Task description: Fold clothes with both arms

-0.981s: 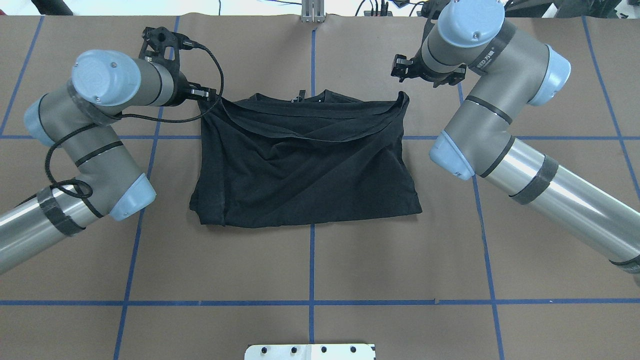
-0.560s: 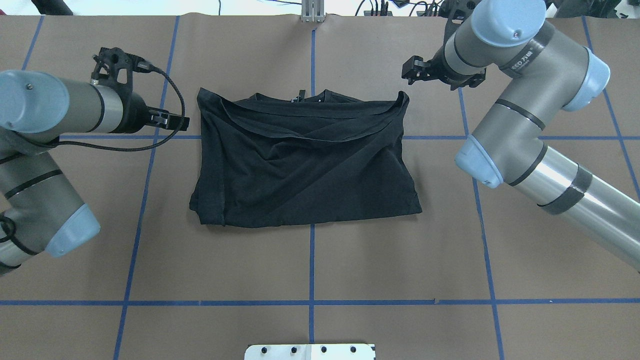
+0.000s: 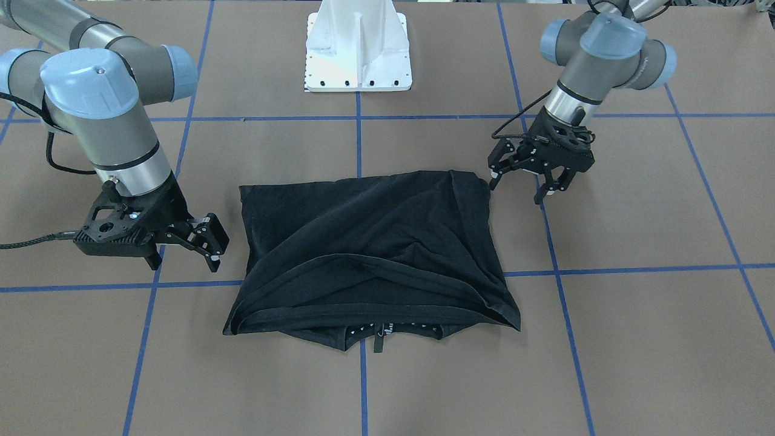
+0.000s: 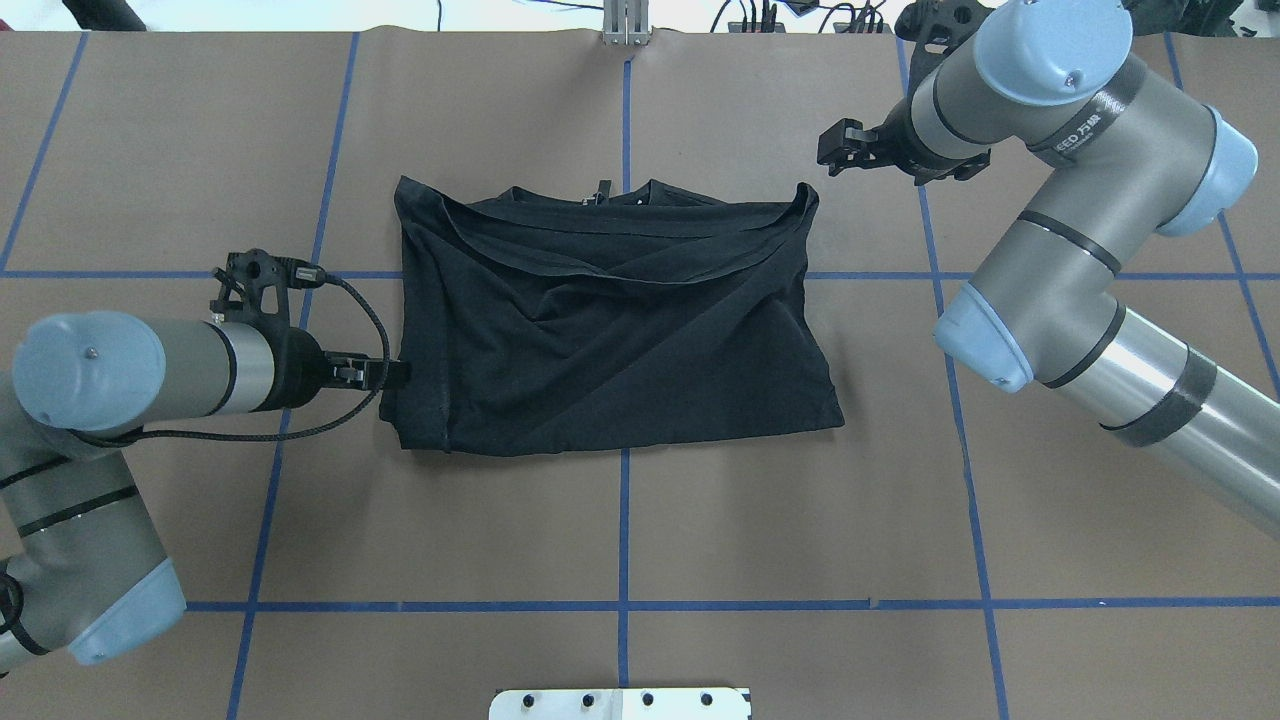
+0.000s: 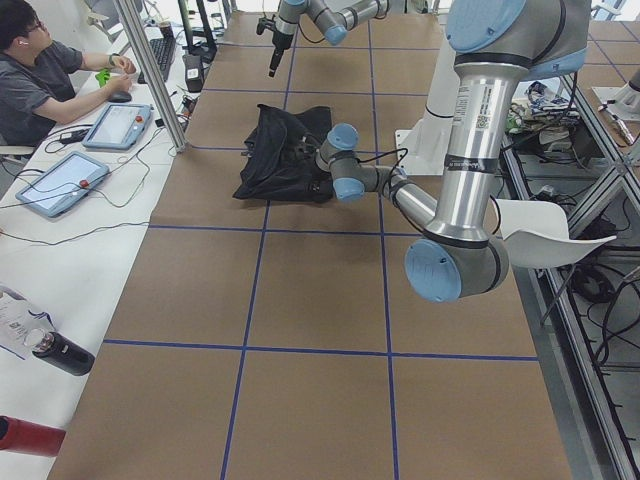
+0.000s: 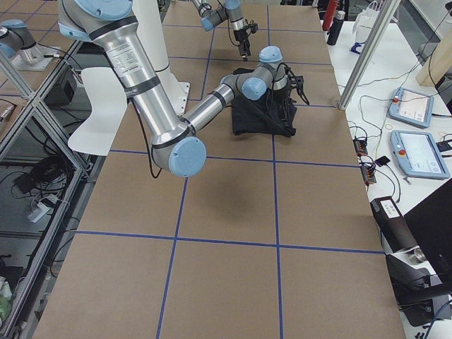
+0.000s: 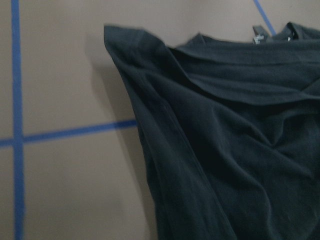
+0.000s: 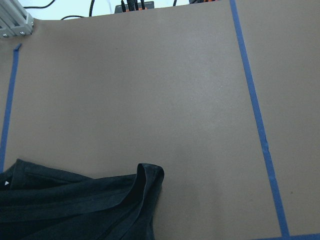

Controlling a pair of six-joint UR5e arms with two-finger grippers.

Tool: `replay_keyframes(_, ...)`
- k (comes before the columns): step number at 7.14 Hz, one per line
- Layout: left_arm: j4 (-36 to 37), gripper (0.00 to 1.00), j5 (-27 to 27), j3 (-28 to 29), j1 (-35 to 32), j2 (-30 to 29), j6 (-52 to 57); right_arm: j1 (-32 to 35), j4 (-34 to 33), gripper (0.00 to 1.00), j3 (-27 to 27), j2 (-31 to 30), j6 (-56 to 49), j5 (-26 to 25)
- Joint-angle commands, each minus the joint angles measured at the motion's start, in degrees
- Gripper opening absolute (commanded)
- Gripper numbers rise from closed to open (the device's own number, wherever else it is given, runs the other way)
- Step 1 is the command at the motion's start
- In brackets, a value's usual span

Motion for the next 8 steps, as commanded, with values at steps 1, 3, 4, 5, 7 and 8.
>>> replay_keyframes(1,-0.64,0.92,2.03,1.63,3.32,0.15,-4.24,-0.08,0.00,1.00,0.07,-0.04,0.02,-0.09)
replay_keyframes(3,-0.73,0.65,3.09,1.81,5.34,-0.38,-5.91,-0.08,0.00,1.00,0.07,-0.04,0.02,-0.09)
replay_keyframes(4,-1.08,0.56,3.09,1.81,5.87,-0.55,-6.09,-0.08,0.09,1.00,0.07,-0.04,-0.07,-0.09)
replay_keyframes(5,-1.08,0.48,3.09,1.81,6.13,-0.64,-6.09,-0.17,0.00,1.00,0.07,0.05,0.02,-0.09)
replay_keyframes(7,-1.08,0.20,3.00,1.90,6.49,-0.73,-6.09,-0.17,0.09,1.00,0.07,0.05,-0.07,-0.18)
replay_keyframes(8,-1.08,0.00,2.91,1.90,6.58,-0.73,-6.09,-0.26,0.09,1.00,-0.01,0.14,-0.07,-0.18)
